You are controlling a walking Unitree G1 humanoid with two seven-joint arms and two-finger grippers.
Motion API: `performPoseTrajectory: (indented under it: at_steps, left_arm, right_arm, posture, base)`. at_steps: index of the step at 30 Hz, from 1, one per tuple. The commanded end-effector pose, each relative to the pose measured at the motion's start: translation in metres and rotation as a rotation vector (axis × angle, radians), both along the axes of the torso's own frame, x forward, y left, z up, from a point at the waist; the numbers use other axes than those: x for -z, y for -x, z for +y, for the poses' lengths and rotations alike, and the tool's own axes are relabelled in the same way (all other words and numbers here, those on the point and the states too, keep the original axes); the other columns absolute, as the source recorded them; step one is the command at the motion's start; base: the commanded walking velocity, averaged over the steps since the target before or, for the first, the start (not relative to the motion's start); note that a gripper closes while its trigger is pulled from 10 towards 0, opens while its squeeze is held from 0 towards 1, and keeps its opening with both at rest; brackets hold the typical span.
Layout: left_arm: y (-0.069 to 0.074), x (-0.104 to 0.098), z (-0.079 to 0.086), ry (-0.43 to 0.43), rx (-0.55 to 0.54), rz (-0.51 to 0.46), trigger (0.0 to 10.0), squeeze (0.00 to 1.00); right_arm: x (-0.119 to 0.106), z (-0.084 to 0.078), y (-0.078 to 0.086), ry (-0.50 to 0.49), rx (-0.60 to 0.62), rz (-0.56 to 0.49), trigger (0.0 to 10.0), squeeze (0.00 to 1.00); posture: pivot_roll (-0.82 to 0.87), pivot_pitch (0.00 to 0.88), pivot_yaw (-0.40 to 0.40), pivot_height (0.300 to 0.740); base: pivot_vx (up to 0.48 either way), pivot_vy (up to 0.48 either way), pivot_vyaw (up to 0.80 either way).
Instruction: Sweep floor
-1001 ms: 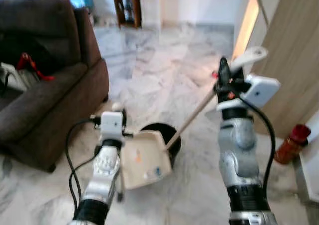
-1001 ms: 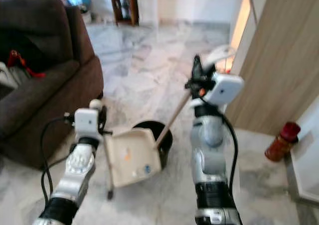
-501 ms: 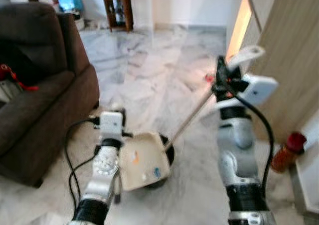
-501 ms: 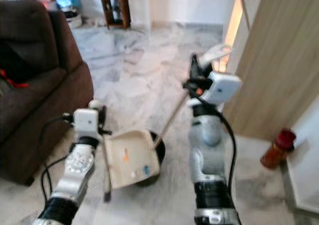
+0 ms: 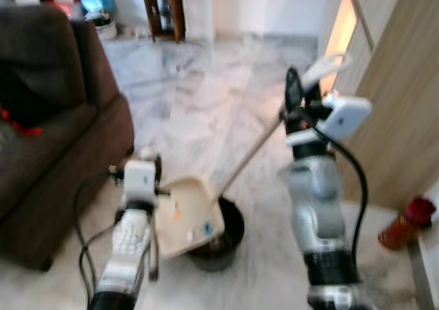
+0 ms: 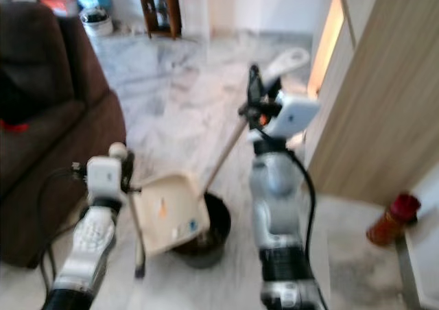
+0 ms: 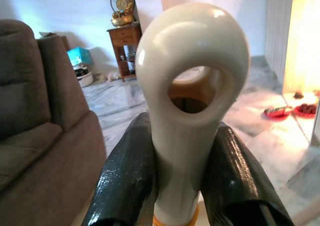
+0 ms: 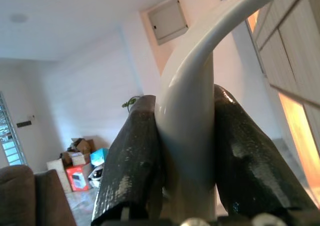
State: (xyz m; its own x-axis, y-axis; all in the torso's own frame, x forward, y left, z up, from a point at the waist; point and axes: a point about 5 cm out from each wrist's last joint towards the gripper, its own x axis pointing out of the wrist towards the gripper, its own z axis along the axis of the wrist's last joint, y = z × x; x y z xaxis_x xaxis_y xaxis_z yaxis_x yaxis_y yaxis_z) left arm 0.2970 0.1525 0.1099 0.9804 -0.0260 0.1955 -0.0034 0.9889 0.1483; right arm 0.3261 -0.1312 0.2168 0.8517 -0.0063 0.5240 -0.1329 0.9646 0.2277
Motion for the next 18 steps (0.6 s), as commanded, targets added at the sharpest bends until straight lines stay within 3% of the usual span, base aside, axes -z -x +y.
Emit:
performPoseTrajectory:
  at_steps: [1, 7, 18]
  left_arm:
    - [0.002, -0.011, 0.010, -0.029, -0.011, -0.046, 10.0, 0.00]
    - [0.015, -0.010, 0.022, -0.072, -0.015, -0.038, 10.0, 0.00]
    - [0.012, -0.012, 0.020, -0.088, -0.001, -0.035, 10.0, 0.00]
  right_arm:
    - [-0.024, 0.012, 0.004, -0.032, -0.039, -0.105, 10.0, 0.00]
    - [-0.024, 0.012, 0.003, -0.037, -0.038, -0.103, 10.0, 0.00]
    - [-0.032, 0.007, 0.003, -0.007, 0.036, -0.150, 10.0, 0.00]
  posture:
    - [0.10, 0.000, 0.034, 0.740]
    - [0.11, 0.000, 0.033, 0.740]
    - [0.11, 0.000, 0.034, 0.740]
  base:
    - [0.307, 0.000, 0.00]
    - [0.051, 0.000, 0.00]
    - [0.000, 0.000, 0.00]
